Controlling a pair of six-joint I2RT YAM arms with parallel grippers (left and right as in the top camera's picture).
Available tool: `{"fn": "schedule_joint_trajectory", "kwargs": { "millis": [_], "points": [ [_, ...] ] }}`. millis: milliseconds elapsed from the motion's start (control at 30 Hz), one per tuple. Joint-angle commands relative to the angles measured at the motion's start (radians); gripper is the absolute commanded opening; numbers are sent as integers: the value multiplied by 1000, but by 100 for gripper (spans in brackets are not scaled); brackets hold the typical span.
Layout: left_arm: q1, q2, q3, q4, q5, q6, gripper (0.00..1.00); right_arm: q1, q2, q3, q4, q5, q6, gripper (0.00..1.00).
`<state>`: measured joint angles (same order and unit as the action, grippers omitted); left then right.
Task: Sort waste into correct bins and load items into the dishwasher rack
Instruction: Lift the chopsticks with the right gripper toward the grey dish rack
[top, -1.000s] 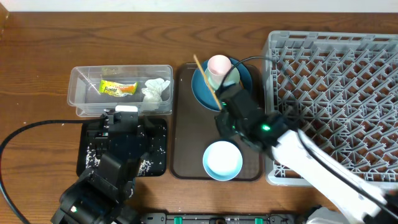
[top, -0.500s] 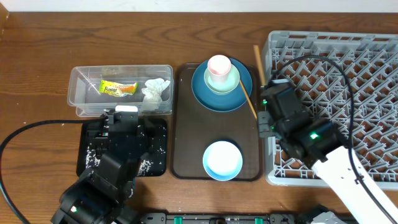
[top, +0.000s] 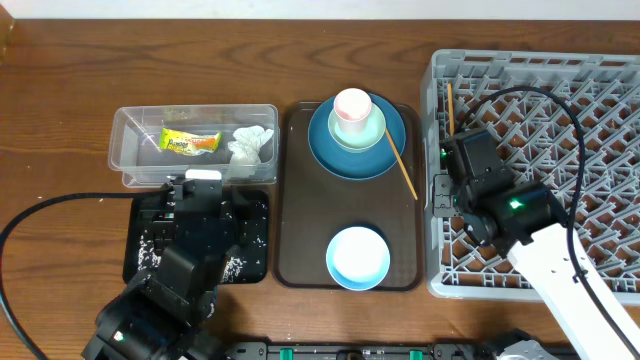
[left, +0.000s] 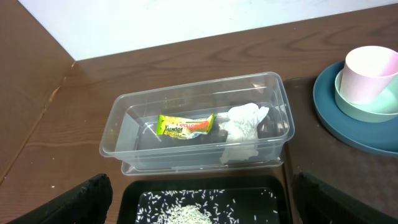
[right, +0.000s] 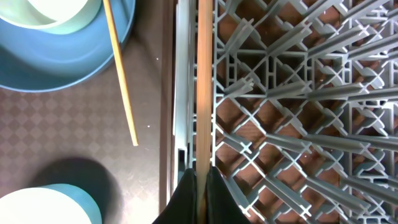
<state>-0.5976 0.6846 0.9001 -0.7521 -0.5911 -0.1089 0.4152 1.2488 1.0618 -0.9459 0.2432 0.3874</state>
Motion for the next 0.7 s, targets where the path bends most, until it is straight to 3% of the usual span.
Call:
{"fn": "schedule_joint_trajectory", "kwargs": {
  "millis": [0, 567, 667],
  "points": [
    [-2, 0, 31, 0, -23, -16, 95, -8, 20, -5, 0, 11, 16, 1],
    [-2, 0, 31, 0, -23, -16, 95, -16, 156, -12, 0, 23, 16, 2],
    [-2, 0, 31, 0, -23, -16, 95, -16, 156, -12, 0, 23, 16, 8]
  ]
}}
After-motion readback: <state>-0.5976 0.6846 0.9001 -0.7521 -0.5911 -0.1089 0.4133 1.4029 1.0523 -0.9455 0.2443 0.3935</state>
